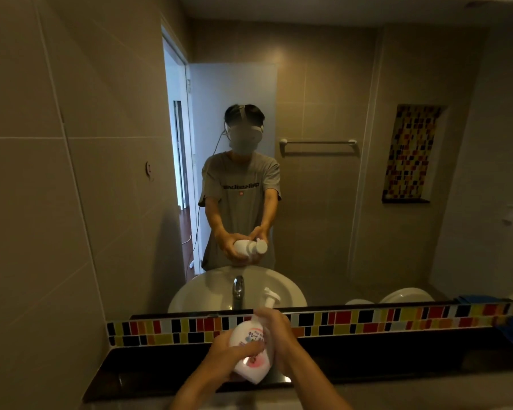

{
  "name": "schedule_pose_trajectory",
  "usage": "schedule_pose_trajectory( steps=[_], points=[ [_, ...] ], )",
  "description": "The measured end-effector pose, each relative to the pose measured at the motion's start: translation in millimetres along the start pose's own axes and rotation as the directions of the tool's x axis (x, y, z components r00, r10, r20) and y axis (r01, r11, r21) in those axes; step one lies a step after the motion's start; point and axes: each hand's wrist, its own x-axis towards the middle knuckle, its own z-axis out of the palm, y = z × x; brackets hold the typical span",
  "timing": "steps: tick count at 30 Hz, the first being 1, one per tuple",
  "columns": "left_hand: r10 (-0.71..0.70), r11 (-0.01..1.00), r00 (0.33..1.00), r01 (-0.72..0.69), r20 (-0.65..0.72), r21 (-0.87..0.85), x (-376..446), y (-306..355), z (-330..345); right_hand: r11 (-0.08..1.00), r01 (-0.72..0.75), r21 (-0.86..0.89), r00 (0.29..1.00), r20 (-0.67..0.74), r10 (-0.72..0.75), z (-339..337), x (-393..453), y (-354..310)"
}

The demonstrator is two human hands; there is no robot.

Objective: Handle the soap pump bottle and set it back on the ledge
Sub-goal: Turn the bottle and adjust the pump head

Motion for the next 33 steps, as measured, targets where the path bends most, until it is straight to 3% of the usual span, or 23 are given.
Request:
schedule_pose_trajectory(
  steps=[2,4,7,9,11,13,15,17,18,20,21,23,25,27,29,31,33],
  points=[
    [-0.084,0.984,0.981,0.109,0.176,-0.139,-2,-1,-10,0.998,-0.040,0.048,0.993,0.117,0.034,-9,-1,-5],
    [-0.094,0.982,0.974,0.124,0.207,-0.142,-1,-3,-16,0.998,-0.059,-0.008,0.986,0.156,0.060,-13,-2,-7],
    [0.011,0.988,1.000,-0.014,0.024,0.151,0,-4,-7,0.989,-0.021,-0.146,0.999,-0.049,0.014,-3,2,-1],
    [0.137,0.945,0.985,-0.099,-0.102,0.312,-2,-2,1,0.989,0.006,-0.147,0.990,-0.138,-0.026,2,5,3],
    [0.137,0.977,0.982,-0.113,-0.127,0.180,-5,1,5,0.997,0.021,-0.079,0.998,-0.057,-0.025,-1,4,3],
    [-0.004,0.999,1.000,0.003,-0.019,-0.044,-7,7,3,1.000,-0.005,0.026,0.998,0.063,0.003,-8,0,-1],
    [-0.092,0.988,0.993,0.101,0.080,-0.114,-8,8,-3,0.998,-0.020,0.053,0.993,0.120,0.013,-13,-3,-6],
    [-0.006,1.000,1.000,0.006,0.026,-0.004,-8,4,-5,0.998,0.015,-0.061,0.997,0.071,-0.011,-11,-3,-7],
    [0.088,0.985,0.995,-0.081,-0.040,0.154,-7,1,-5,0.991,0.025,-0.129,0.999,0.023,-0.023,-8,-2,-6],
    [0.271,0.890,0.955,-0.203,-0.118,0.407,-7,-2,-3,0.985,0.036,-0.171,0.998,-0.053,-0.046,-4,-1,-5],
    [0.302,0.883,0.945,-0.227,-0.128,0.411,-8,-2,-2,0.986,0.038,-0.162,0.997,-0.059,-0.048,-2,-2,-4],
    [0.205,0.960,0.973,-0.180,-0.102,0.212,-7,-1,-5,0.993,0.042,-0.109,0.999,-0.007,-0.043,-2,-3,-4],
    [0.030,0.999,0.999,-0.030,0.015,-0.020,-7,2,-9,1.000,0.028,-0.004,0.997,0.067,-0.028,-6,-4,-8],
    [-0.081,0.991,0.992,0.091,0.099,-0.100,-7,3,-14,0.997,0.041,0.058,0.988,0.144,-0.049,-8,-4,-11],
    [-0.010,1.000,1.000,0.010,0.022,0.000,-4,0,-13,0.995,0.090,-0.031,0.991,0.105,-0.087,-5,-3,-11],
    [0.162,0.955,0.982,-0.131,-0.099,0.266,0,-4,-11,0.985,0.100,-0.142,0.995,0.002,-0.101,1,-1,-8],
    [0.211,0.943,0.968,-0.166,-0.135,0.287,0,-4,-9,0.987,0.095,-0.132,0.994,-0.036,-0.101,5,0,-8]
  ],
)
